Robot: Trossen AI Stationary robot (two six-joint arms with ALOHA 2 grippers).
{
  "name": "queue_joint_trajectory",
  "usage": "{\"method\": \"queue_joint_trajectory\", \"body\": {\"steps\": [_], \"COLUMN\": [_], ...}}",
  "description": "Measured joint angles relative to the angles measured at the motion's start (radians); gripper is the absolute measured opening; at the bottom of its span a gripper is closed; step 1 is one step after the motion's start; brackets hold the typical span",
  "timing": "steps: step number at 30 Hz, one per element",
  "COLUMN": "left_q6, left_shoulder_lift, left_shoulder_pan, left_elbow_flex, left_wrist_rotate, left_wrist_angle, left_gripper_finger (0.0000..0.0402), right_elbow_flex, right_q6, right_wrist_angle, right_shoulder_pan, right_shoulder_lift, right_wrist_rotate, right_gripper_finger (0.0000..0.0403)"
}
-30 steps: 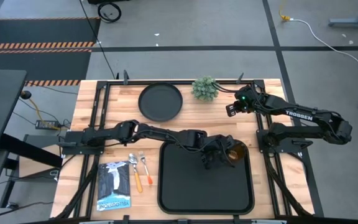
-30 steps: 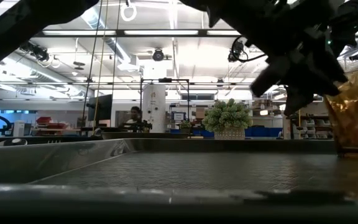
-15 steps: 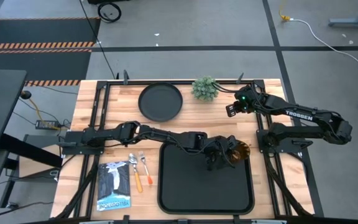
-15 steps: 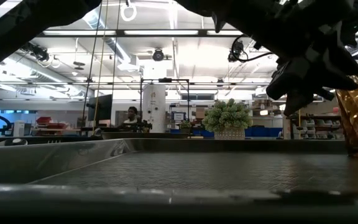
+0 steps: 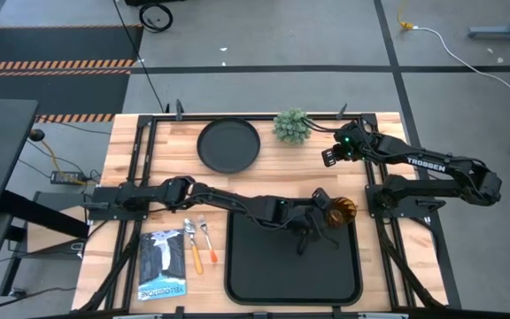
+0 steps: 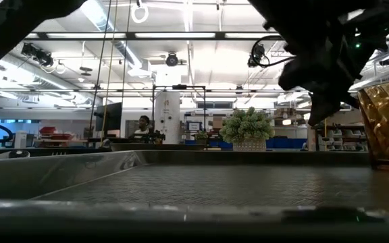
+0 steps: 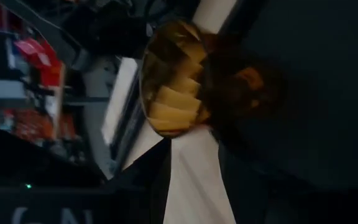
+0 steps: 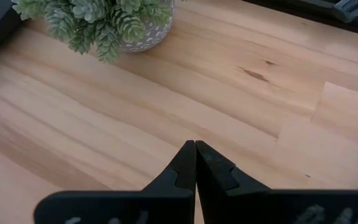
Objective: Pick and place plate/cup/fork/spoon on tray
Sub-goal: Put the brown cup on the black tray, then put the black plate on the black tray on the bottom left of the brown cup
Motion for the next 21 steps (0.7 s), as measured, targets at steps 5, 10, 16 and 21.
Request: {"method": "queue_joint_trajectory", "body": {"steps": [5,10,16,21], "left_q6": [-0.259,-0.481,-0.573,-0.609], "left_shoulder_lift": [-0.036,-0.078,-0.103,-0.138], "left_shoulder_pan": [0.000,0.007,0.022,0.030], "left_elbow_flex": [0.000,0.000,-0.095,-0.218], "left_wrist_rotate": [-0.013,0.040,0.047,0.022], "left_wrist_angle": [-0.217,-0.424,-0.488,-0.477], "left_gripper_finger": [0.0142,0.0142,0.0131,0.0099], "right_elbow_flex": [0.000,0.000,0.000,0.000], "right_q6": [0.000,-0.028,-0.059,-0.109], "right_wrist_angle": [0.001,0.020,0.072,0.119], "right_shoulder_pan": [0.000,0.001,0.002,0.018], "right_shoulder_lift": [0.000,0.000,-0.008,-0.020], "right_wrist_rotate": [0.015,0.041,0.056,0.056], "right_gripper_finger": [0.0009,0.0009,0.0009,0.0009]}}
